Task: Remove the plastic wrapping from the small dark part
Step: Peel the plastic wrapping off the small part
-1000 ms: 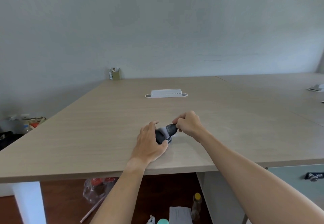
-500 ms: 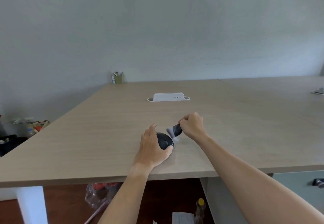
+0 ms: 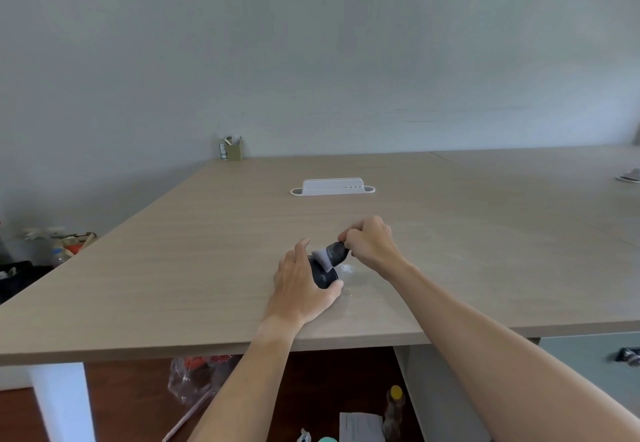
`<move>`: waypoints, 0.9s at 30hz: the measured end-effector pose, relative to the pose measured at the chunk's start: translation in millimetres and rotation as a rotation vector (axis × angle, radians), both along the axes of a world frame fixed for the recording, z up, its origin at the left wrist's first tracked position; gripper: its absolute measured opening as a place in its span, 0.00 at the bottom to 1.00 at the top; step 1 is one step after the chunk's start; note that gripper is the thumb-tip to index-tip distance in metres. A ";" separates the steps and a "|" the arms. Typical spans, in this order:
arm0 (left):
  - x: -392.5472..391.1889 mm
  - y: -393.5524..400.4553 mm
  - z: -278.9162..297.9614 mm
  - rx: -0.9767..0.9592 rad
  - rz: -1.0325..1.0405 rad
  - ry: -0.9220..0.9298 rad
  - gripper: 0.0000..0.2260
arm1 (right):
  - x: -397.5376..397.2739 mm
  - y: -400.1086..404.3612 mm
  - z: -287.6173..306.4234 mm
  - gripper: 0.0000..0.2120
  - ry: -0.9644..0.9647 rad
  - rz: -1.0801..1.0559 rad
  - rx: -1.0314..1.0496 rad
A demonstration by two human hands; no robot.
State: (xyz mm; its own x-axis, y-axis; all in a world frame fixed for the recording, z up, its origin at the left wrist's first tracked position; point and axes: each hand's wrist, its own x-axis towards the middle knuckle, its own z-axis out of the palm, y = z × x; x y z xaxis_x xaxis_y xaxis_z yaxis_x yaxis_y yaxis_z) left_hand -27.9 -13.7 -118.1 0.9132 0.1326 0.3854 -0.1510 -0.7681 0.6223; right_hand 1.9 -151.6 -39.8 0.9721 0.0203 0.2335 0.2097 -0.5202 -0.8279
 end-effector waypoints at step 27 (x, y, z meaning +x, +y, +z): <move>-5.2 -3.7 1.8 0.009 0.045 0.008 0.40 | -4.3 2.9 1.0 0.14 -0.008 -0.105 0.045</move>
